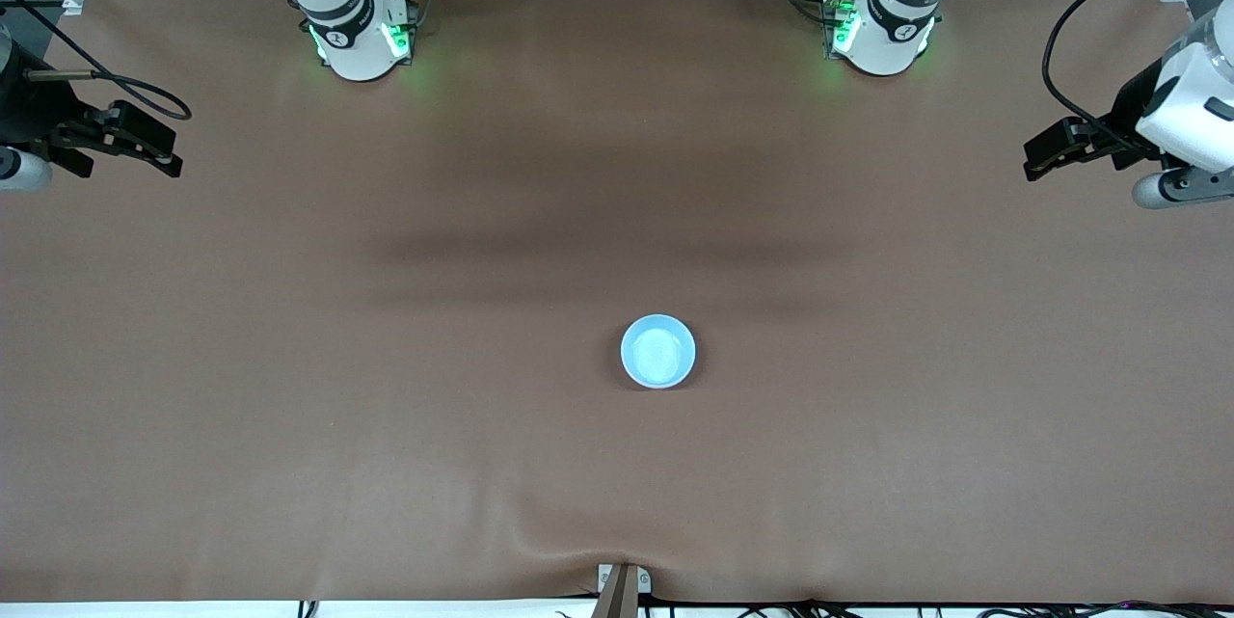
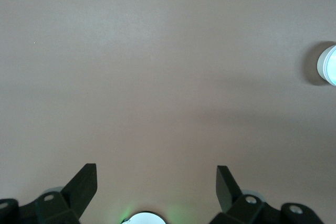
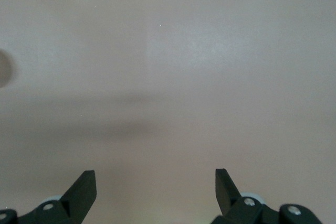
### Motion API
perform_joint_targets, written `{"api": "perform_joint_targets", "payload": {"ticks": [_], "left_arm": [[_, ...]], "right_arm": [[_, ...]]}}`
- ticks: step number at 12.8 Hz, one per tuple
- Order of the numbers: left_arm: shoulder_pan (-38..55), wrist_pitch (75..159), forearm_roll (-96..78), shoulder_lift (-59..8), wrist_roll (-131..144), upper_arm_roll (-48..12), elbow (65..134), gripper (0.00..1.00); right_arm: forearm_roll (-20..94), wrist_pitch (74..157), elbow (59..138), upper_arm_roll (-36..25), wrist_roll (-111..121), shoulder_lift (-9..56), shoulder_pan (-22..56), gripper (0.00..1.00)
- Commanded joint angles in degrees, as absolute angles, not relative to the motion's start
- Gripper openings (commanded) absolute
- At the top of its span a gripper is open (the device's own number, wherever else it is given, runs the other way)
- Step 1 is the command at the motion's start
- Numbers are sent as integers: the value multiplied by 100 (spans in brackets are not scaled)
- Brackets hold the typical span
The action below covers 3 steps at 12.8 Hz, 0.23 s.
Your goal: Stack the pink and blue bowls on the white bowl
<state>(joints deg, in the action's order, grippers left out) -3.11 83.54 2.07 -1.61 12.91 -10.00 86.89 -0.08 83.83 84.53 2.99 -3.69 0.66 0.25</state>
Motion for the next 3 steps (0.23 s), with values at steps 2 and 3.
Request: {"api": "perform_joint_targets", "payload": {"ticks": [2,3], "left_arm": [[-387,8244,176,-123,1222,-976,8613,100],[-395,8244,176,-123,1222,-941,8613,100]], "right_arm": [[-114,8323,8420,299,-325,9,26,100],[-114,8323,8420,299,-325,9,35,100]]}}
